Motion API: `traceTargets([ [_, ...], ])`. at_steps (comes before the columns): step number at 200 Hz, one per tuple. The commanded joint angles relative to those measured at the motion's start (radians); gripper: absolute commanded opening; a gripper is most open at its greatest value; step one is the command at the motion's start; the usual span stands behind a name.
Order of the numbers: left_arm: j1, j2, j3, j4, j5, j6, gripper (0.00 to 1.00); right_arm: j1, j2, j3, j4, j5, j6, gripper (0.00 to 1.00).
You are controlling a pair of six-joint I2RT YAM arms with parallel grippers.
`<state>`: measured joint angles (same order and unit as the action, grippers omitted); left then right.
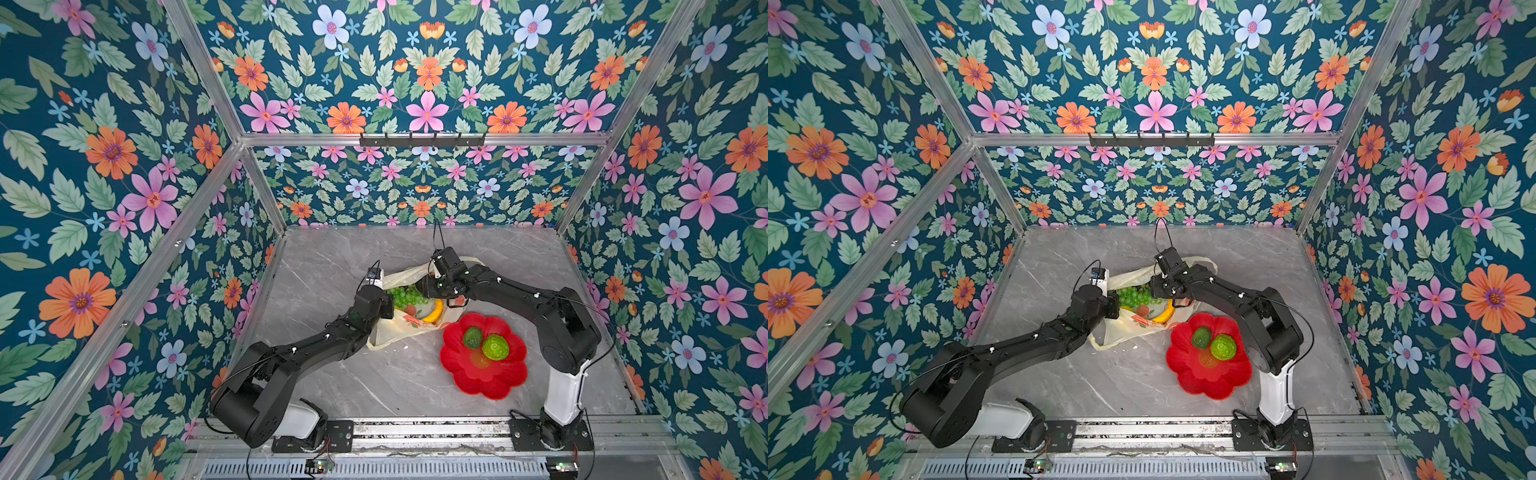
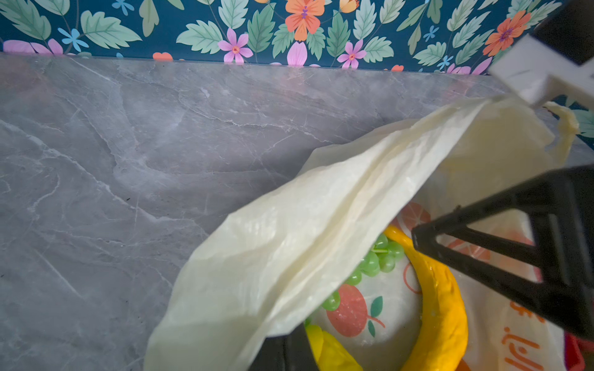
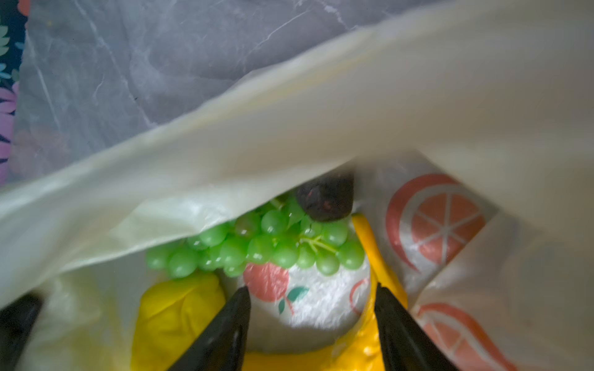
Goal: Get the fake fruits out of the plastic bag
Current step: 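Reach the right gripper into the bag mouth beside the left gripper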
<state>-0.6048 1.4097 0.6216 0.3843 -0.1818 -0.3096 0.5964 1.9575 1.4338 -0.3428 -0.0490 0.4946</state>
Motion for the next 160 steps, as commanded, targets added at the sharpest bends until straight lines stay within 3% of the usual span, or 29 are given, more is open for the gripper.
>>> traceTargets([
  [1, 0.0, -0.001, 0.01, -0.018, -0.014, 0.005, 0.0, -0.01, 0.049, 0.054, -0.028, -0.007, -0.031, 0.55],
  [47, 0.001, 0.006, 0.018, -0.025, 0.002, 0.0, 0.0, -0.014, 0.123, 0.135, -0.024, -0.045, -0.051, 0.51],
  [160, 0.0, 0.01, 0.022, -0.03, 0.005, 0.001, 0.0, -0.023, 0.248, 0.277, -0.097, -0.006, -0.077, 0.48],
])
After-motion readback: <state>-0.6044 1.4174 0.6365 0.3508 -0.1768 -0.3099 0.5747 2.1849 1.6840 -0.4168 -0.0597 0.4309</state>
